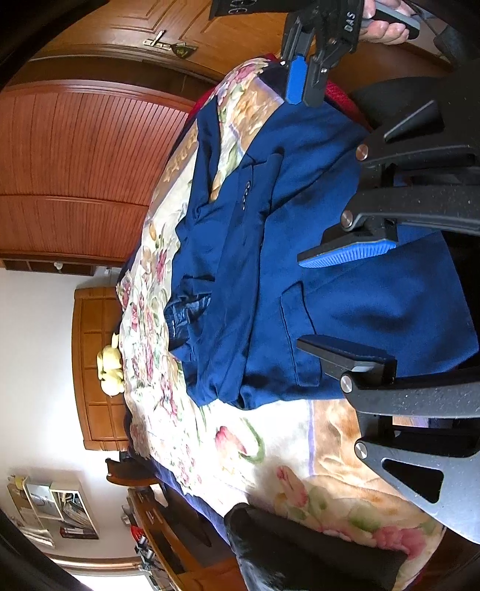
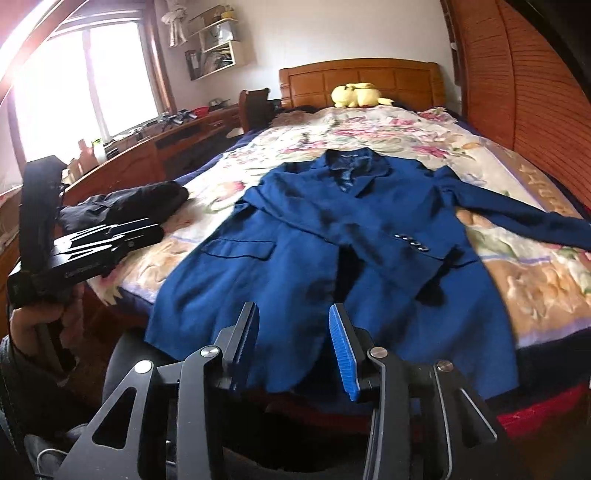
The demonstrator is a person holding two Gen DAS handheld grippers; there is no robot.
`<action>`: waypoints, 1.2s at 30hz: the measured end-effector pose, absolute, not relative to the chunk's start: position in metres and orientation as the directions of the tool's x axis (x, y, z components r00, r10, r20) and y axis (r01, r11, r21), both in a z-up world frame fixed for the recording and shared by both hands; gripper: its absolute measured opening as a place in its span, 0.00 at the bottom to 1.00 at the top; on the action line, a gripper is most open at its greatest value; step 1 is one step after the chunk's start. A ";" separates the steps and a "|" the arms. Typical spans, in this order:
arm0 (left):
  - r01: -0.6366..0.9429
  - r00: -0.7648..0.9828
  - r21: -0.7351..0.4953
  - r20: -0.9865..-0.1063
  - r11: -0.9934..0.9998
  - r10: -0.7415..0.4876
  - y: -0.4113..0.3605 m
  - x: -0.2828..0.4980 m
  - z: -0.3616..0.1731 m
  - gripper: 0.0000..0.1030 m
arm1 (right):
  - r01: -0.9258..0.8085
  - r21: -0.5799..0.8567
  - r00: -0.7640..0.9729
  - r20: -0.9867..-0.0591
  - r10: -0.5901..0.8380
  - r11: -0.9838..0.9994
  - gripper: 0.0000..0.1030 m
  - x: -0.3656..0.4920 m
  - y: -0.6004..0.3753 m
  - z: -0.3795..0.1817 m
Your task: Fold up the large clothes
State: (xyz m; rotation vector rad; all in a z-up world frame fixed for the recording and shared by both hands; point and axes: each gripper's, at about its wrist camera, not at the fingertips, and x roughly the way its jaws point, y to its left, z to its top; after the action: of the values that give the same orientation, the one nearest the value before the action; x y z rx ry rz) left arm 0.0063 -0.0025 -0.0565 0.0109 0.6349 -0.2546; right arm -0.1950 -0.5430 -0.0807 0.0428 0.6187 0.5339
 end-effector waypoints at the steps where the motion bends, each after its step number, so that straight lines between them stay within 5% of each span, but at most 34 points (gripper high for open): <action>1: 0.241 0.775 -0.066 -0.588 0.968 -0.233 -0.005 0.007 -0.056 0.38 | -0.458 0.188 0.691 -0.541 0.480 0.869 0.40 -0.194 -0.544 -0.081; 18: 0.315 0.741 -0.070 -0.605 0.947 -0.291 -0.047 0.034 -0.073 0.38 | -0.351 0.149 0.755 -0.540 0.373 0.925 0.40 -0.168 -0.591 -0.085; 25: 0.353 0.725 -0.063 -0.612 0.934 -0.315 -0.066 0.066 -0.083 0.38 | -0.219 0.101 0.807 -0.541 0.238 0.971 0.57 -0.127 -0.655 -0.087; 36: 0.321 0.704 -0.042 -0.657 0.946 -0.268 -0.065 0.125 -0.110 0.39 | -0.018 0.025 0.825 -0.565 0.029 1.000 0.57 -0.046 -0.753 -0.102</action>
State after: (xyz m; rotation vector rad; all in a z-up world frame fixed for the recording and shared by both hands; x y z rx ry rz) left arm 0.1247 -0.0649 -0.1103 0.0777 0.7182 -0.3283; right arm -0.0458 -0.7534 -0.1020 0.0184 0.6008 0.0251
